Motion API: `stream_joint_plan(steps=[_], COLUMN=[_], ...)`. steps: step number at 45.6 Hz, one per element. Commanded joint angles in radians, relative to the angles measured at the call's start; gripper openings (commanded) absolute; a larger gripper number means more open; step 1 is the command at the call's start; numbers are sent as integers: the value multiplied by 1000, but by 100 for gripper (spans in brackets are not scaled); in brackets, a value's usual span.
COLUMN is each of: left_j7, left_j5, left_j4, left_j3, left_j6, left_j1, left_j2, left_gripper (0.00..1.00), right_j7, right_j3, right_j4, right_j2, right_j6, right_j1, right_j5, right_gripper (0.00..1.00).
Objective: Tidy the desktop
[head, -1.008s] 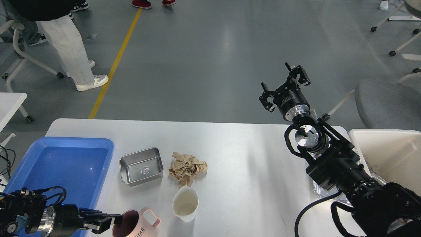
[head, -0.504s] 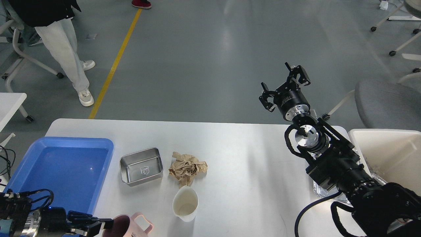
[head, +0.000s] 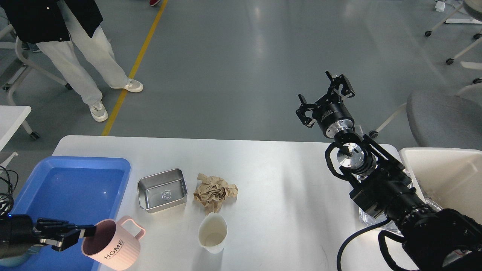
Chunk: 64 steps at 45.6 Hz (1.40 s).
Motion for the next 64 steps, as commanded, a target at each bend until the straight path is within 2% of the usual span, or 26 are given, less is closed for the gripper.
stream_joint_plan(steps=[1,12,21,31,41,64], left_j7=[-9,-32,-30,-35,-32,-29], left_j5=[-2,-15,-70,-70,-71,-61], left_j4=[-42,-59,-54,-54,-52,-54], left_j3=[-8,-25,-86,-148,-157,-151], left_j6=[-12,-77,-122,-159,-165,-162], left_j1=[-62,-229,-328,-328,-322,-158], left_j2=[77,189,246,315,323,387], left_gripper=[0,0,0,0,0,0], right_j7=[0,0,0,0,0,0], right_j3=[0,0,0,0,0,0], right_j4=[0,0,0,0,0,0], right_j2=[4,6,6,13,23,27], right_j6=[0,2,2,0,0,0], right_j1=[2,7,7,8,16,14], right_j5=[0,0,0,0,0,0], right_gripper=[100,100,100,100,100,100])
